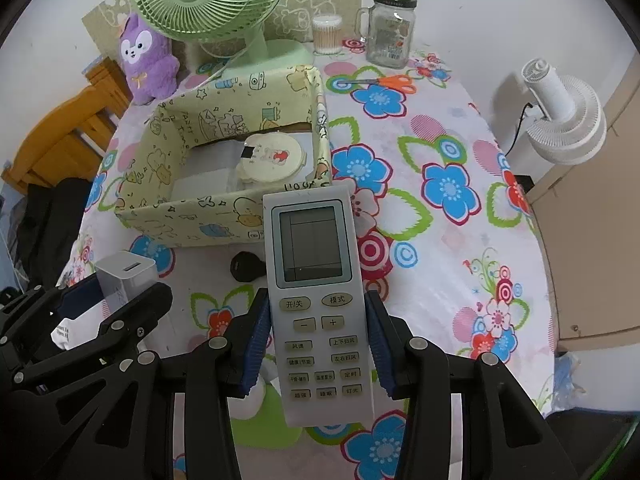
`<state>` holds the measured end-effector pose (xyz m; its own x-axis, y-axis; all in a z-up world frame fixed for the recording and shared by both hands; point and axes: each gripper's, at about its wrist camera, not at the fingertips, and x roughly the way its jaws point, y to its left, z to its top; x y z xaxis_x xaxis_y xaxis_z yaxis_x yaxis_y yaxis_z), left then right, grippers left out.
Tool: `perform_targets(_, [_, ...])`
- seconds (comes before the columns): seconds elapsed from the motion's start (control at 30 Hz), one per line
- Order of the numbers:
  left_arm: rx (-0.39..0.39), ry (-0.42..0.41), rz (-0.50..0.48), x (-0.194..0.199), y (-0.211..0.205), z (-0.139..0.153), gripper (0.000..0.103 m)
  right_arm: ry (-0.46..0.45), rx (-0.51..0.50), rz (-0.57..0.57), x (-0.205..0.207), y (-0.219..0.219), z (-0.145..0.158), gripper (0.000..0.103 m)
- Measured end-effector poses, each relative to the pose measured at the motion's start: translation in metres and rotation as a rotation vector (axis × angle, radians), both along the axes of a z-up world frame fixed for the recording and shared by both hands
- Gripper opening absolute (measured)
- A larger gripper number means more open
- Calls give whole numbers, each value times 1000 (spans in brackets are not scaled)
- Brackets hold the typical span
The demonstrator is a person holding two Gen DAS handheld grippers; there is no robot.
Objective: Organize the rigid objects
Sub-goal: 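Lift the charger with the left tool while the right tool grasps and lifts the remote, then carry the charger and remote with both tools over the green fabric box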
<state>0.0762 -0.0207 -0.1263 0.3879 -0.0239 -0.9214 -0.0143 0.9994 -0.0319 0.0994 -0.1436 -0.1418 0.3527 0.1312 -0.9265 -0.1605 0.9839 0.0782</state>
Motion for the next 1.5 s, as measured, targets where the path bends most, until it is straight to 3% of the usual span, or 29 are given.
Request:
perform_targets(0.53, [7,-66,-7,-10,14,33,48,-55,31,-16,-11,12,34,49])
perform_targets(0.87, [-12,-80,-9,-6,21,35,48,-65,18,-15,-9,17,39,49])
perform_targets(1.5, [-4,-90,35,28,23,40,48,-65,27,38,34,21,43,49])
